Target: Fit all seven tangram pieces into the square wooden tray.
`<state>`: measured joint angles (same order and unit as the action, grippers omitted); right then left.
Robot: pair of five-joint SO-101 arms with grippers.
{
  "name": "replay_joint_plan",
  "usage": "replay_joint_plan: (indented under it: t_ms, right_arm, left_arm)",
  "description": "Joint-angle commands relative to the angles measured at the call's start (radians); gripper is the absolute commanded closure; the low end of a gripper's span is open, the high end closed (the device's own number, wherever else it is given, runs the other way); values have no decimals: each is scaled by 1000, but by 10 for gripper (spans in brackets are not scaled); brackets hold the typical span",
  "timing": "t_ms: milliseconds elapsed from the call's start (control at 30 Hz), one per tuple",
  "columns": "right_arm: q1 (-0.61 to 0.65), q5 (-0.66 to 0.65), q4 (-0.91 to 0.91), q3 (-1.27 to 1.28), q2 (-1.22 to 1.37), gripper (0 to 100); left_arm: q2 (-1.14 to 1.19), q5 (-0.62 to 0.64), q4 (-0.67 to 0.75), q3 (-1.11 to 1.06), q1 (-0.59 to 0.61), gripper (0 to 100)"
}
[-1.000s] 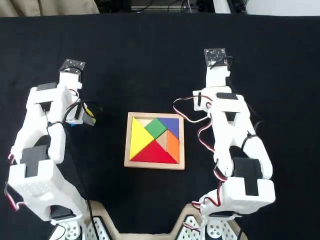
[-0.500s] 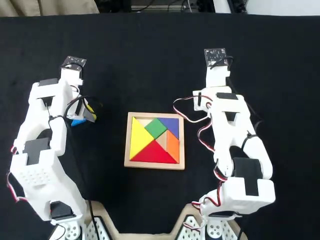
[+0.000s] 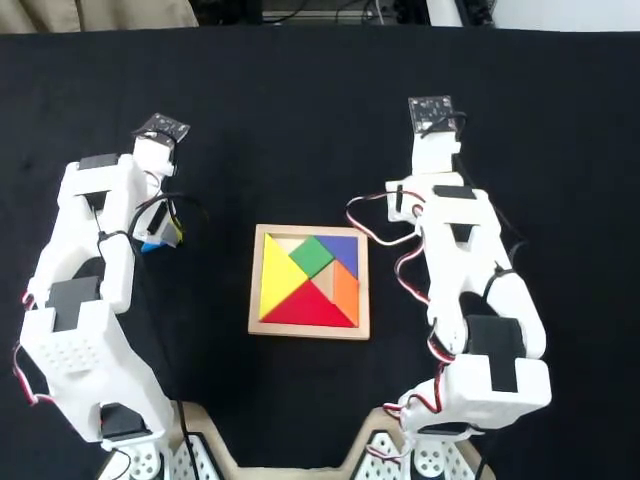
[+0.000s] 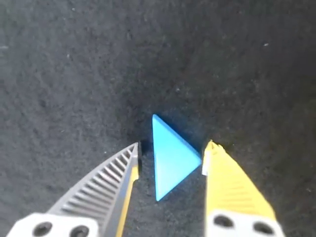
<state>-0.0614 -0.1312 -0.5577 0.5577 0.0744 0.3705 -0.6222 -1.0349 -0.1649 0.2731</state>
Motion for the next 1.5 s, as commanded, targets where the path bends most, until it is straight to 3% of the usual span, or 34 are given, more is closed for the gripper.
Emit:
replay_joint_plan:
  t_ms: [0,300,467,733,833,967,1133,1467]
  right_arm:
    - [-5,-8,18,-21,-7,987]
    - [-5,-8,18,-21,-7,987]
    - [-5,-8,18,-21,-7,987]
    - [-9,-8,18,-24,-7,987]
    - [-12,-8,18,-24,-7,987]
    - [-12,-8,18,-22,-7,987]
    - [-5,-8,18,-24,-7,987]
    - [-5,-8,18,-21,-7,987]
  left_arm:
    - [-6,-26,-6,38,-5,800]
    - [-9,-26,-9,35,-42,802]
    - [-69,-35,-157,128,-93,802]
    - [-295,-296,-411,213,-255,802]
    - [-359,-330,-443,194,-308,802]
    - [-382,-253,-416,199,-214,798]
    - [-288,-164,-276,104,-45,796]
    - [-63,-161,-61,28,-67,791]
